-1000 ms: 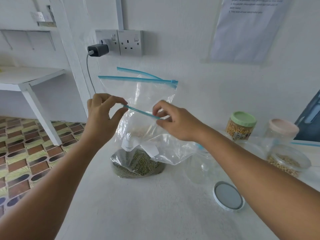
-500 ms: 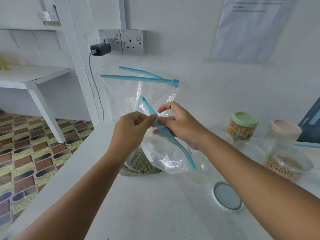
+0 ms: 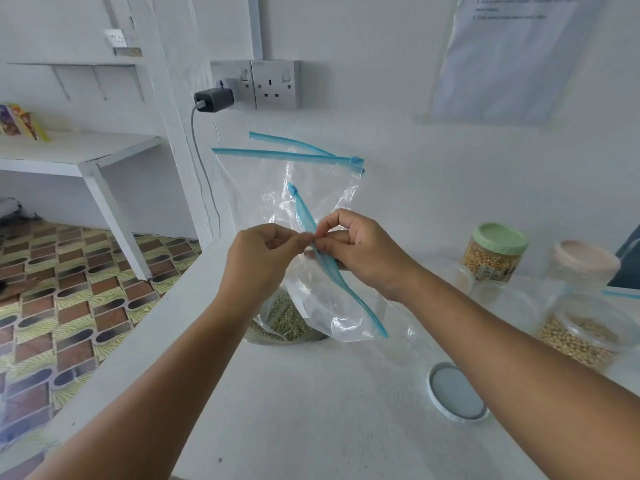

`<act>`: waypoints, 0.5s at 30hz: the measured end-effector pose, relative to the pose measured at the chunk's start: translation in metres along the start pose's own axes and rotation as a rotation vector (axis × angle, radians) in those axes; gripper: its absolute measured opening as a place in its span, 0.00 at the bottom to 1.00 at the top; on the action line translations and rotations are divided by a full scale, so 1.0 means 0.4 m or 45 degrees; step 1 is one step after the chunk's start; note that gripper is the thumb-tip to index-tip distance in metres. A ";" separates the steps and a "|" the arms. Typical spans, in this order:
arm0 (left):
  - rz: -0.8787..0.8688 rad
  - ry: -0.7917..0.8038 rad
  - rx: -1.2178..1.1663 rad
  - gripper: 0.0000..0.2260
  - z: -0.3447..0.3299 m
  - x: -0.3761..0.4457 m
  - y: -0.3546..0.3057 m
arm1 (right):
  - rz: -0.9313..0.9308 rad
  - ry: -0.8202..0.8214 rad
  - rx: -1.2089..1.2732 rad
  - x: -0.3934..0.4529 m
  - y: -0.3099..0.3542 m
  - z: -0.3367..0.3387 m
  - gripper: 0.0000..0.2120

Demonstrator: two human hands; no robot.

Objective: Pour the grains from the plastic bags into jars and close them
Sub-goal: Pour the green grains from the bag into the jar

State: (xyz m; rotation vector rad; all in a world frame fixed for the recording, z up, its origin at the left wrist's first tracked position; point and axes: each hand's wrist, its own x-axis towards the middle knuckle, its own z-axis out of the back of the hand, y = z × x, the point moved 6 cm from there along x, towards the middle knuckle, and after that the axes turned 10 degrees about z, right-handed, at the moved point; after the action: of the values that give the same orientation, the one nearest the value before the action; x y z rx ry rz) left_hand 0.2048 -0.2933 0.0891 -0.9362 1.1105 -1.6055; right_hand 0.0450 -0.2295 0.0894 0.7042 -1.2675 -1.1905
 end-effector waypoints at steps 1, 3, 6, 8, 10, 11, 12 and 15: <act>-0.001 -0.007 0.019 0.06 0.000 -0.002 -0.001 | -0.002 -0.001 0.002 -0.001 -0.001 0.001 0.02; -0.002 -0.025 0.067 0.05 -0.002 -0.005 -0.003 | -0.006 -0.006 0.004 -0.006 -0.002 0.002 0.03; 0.015 -0.089 0.075 0.04 -0.004 -0.008 -0.004 | -0.005 -0.004 -0.039 -0.009 0.001 0.002 0.04; 0.047 -0.151 0.064 0.04 -0.004 -0.012 0.001 | -0.036 0.029 -0.105 -0.011 0.004 0.003 0.06; 0.091 -0.172 0.039 0.05 -0.008 -0.020 0.009 | -0.095 0.107 -0.198 -0.019 0.006 0.002 0.09; 0.103 -0.161 0.018 0.06 -0.014 -0.025 0.012 | -0.121 0.155 -0.238 -0.026 0.007 -0.002 0.09; 0.109 -0.140 -0.014 0.06 -0.022 -0.029 0.013 | -0.137 0.189 -0.253 -0.032 0.009 -0.006 0.10; 0.168 -0.074 -0.215 0.05 -0.039 -0.030 0.009 | -0.168 0.141 -0.160 -0.041 0.016 -0.017 0.12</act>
State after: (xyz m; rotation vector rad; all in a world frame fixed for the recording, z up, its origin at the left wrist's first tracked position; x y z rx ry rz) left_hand 0.1944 -0.2787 0.0801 -0.9914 1.2550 -1.3861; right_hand 0.0552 -0.2135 0.0881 0.7592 -1.0579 -1.3088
